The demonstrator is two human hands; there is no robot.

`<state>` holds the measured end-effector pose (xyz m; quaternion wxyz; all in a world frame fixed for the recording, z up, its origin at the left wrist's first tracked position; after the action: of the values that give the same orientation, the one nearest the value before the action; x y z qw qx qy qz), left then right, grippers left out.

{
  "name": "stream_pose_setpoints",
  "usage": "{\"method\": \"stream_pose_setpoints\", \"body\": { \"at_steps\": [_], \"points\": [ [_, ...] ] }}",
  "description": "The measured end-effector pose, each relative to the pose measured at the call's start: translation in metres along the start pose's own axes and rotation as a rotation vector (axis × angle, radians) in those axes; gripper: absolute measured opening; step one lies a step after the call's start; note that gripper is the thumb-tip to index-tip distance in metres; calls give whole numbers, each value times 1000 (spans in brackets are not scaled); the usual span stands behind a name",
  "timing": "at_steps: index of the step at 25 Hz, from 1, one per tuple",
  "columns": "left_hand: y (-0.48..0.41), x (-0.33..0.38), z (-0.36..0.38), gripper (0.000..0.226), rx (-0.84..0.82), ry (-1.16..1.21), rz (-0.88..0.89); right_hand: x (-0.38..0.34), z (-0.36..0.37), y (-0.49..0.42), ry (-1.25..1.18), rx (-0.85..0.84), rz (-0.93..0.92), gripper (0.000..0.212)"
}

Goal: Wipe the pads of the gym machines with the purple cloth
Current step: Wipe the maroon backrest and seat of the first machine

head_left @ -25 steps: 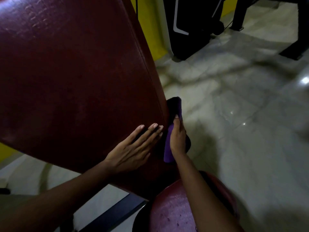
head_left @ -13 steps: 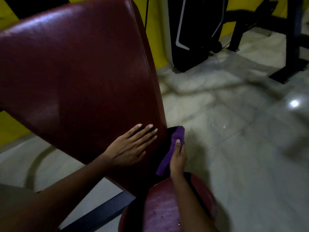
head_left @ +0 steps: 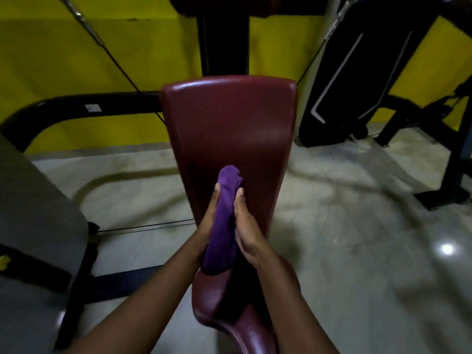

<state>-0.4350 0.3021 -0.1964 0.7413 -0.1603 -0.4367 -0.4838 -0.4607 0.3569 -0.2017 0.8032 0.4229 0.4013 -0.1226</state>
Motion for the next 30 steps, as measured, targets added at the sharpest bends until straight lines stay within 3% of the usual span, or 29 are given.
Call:
{"method": "stream_pose_setpoints", "body": {
  "at_steps": [1,3,5,7,10,12,16,19,22,24,26,30],
  "points": [
    [2,9,-11,52,7,84,9,-5,8,6,49,-49,-4,73],
    [5,21,-26,65,-9,123,60,-22,17,16,181,-139,-93,41],
    [9,36,-32,53,15,211,113,-46,21,26,347,-96,-222,26],
    [12,52,-36,47,70,318,148,-68,28,33,517,-39,-315,23],
    [3,77,-52,64,280,256,320,-109,25,27,858,115,-512,29],
    [-8,90,-55,81,465,57,452,-145,20,13,1125,216,-684,37],
    [-45,112,-19,74,766,-296,754,-202,3,-35,1627,430,-1000,49],
    [-84,125,15,80,928,-592,889,-247,-6,-77,1870,497,-1234,57],
    [-125,121,39,95,912,-1284,908,-270,-6,-107,1891,450,-1301,55],
    [-153,110,47,94,879,-1618,882,-270,-13,-122,1862,423,-1350,55],
    [-172,110,43,85,922,-1769,863,-269,-17,-129,1833,427,-1436,57],
    [-184,142,42,74,1004,-1726,802,-268,-19,-131,1714,443,-1544,52]
  ]
}}
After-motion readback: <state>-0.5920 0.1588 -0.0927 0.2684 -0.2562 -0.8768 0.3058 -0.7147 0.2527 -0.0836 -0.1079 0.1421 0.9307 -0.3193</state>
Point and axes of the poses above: each hand's wrist, its own y-axis away from the middle knuckle, its own z-axis out of the palm, x = y × z, the point moved 3 cm from there along -y, towards the middle knuckle, and after that the axes turned 13 degrees about z, right-handed, at the moved point
